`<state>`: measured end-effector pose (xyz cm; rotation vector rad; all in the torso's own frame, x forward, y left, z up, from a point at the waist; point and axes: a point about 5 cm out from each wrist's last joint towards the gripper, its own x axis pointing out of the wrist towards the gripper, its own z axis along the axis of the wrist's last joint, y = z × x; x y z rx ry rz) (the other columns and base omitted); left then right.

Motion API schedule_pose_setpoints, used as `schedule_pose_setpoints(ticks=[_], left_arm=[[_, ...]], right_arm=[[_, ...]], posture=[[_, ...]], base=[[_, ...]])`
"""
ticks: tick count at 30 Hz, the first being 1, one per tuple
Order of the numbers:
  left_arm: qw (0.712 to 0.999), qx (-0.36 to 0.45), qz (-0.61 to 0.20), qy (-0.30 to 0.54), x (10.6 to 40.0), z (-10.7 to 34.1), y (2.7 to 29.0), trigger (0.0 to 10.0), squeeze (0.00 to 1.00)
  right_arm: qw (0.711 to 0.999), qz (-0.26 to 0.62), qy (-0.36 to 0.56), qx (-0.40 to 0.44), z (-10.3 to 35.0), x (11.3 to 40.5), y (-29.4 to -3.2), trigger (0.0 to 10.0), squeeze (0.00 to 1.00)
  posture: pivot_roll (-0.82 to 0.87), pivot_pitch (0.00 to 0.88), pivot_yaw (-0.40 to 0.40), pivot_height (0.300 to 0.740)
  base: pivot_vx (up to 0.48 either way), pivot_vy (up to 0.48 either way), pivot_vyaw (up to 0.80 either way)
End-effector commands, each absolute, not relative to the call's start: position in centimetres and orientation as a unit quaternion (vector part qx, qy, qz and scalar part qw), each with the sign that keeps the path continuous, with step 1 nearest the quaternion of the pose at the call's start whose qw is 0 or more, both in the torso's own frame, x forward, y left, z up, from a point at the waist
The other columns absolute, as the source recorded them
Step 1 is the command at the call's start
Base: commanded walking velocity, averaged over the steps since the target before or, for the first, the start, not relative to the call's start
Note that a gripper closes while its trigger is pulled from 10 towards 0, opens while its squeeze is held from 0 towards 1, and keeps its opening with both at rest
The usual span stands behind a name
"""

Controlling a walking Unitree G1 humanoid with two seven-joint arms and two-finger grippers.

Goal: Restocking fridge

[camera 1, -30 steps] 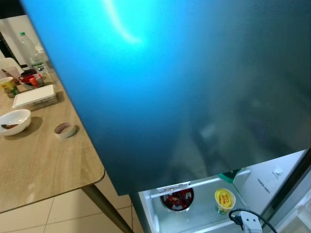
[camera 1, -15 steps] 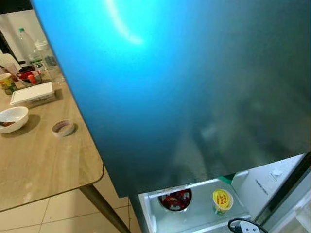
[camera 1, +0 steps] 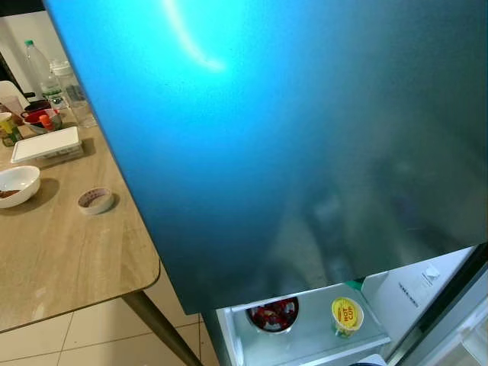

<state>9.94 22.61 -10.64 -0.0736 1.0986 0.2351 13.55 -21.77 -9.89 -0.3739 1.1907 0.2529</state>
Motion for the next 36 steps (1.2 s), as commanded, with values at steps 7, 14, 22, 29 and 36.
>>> schedule_pose_setpoints(ticks=[7, 14, 22, 29, 36], left_arm=[[0.839, -0.036, 0.105, 0.533, 9.6, -10.8, 22.6, 10.0, 0.0], [0.84, -0.04, 0.108, 0.53, 10.4, -10.6, 22.7, 10.0, 0.0], [0.831, -0.049, 0.103, 0.544, 9.7, -11.0, 21.7, 10.0, 0.0], [0.827, -0.053, 0.1, 0.551, 9.3, -11.2, 21.2, 10.0, 0.0], [0.827, -0.055, 0.101, 0.55, 9.3, -11.2, 21.1, 10.0, 0.0]], right_arm=[[0.798, 0.125, 0.564, -0.171, -10.0, 13.9, -20.8, 10.0, 0.0], [0.803, 0.124, 0.555, -0.176, -9.4, 15.5, -20.8, 10.0, 0.0], [0.8, 0.126, 0.558, -0.181, -9.6, 15.0, -20.7, 10.0, 0.0], [0.799, 0.128, 0.559, -0.182, -9.6, 15.0, -20.7, 10.0, 0.0], [0.799, 0.128, 0.558, -0.186, -9.5, 15.1, -21.0, 10.0, 0.0]], posture=[[-0.04, 0.0, 0.051, 0.74], [-0.04, 0.0, 0.046, 0.74], [-0.05, 0.0, 0.04, 0.74], [-0.05, 0.0, 0.029, 0.74], [-0.05, 0.0, 0.026, 0.74]], base=[[0.0, 0.0, 0.0], [-0.04, 0.0, 0.0], [-0.275, 0.0, 0.0], [-0.321, 0.0, 0.0], [-0.376, 0.0, 0.0]])
